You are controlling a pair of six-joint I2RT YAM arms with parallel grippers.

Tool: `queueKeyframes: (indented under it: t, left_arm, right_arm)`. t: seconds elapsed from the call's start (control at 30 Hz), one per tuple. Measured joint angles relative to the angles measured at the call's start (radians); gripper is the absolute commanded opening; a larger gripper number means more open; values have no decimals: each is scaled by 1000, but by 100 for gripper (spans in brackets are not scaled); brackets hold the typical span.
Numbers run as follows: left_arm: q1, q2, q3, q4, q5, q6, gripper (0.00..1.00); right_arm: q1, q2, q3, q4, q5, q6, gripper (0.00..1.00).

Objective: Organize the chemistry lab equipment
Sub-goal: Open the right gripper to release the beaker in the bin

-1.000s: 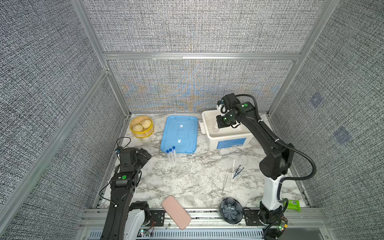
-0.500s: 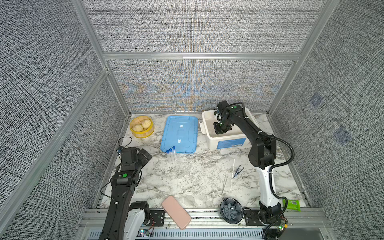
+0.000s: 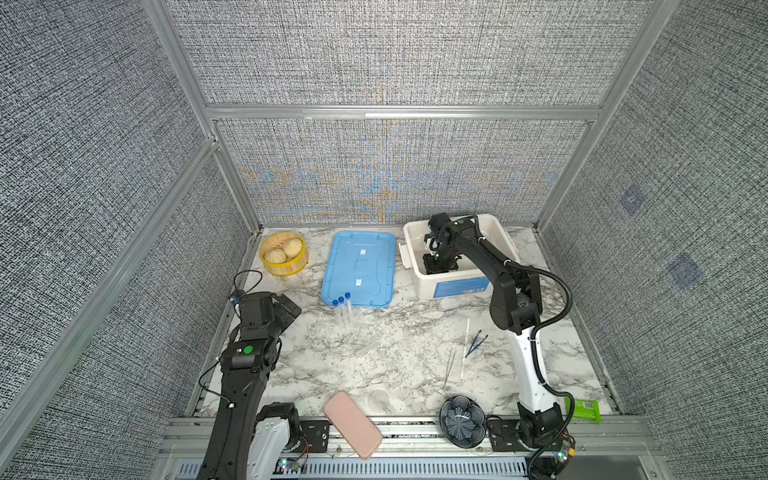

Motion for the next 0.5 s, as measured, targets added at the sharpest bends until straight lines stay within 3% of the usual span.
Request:
queueKeyframes:
  t: [0.17,0.5]
  left_arm:
    - [0,-6,-6,-1,-6,0,99]
    - [0,7,5,0,-3,6,99]
  right_arm:
    - [0,-4,-15,6,1,7,16]
    - [3,-108,-52,14,34,11,38]
